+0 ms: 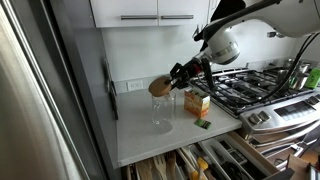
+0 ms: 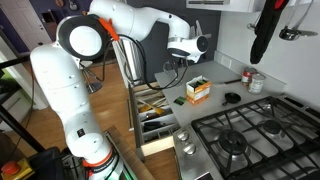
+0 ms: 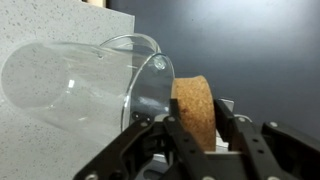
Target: Pick up the brown lid and put it on the clear jug
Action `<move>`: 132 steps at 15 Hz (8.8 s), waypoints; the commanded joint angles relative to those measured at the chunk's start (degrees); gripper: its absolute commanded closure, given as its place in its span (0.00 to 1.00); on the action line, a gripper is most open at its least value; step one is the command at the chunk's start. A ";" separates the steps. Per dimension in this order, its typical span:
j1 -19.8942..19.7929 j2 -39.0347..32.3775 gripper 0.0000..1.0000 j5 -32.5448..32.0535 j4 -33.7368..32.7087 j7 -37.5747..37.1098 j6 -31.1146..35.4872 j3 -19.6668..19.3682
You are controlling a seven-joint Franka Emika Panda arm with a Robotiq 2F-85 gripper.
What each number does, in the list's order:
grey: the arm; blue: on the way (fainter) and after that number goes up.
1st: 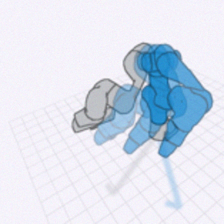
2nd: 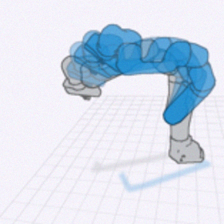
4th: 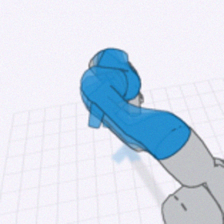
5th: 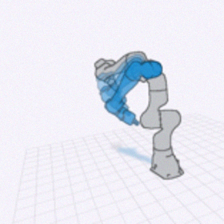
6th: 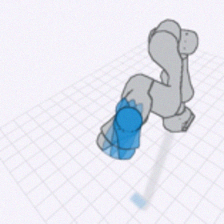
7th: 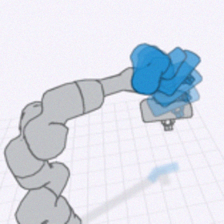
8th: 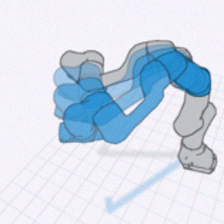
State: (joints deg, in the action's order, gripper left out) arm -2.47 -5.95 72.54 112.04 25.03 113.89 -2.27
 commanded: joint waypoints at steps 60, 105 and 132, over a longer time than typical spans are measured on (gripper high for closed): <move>-0.93 4.18 0.00 -10.44 -1.70 -1.07 -4.18 -1.30; 2.59 4.56 0.00 -20.30 -3.29 28.00 3.77 3.08; 1.87 7.07 0.00 -16.37 1.09 33.10 2.93 2.18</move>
State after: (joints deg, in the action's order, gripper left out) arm -0.08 -1.07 55.03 110.74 56.12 117.55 0.45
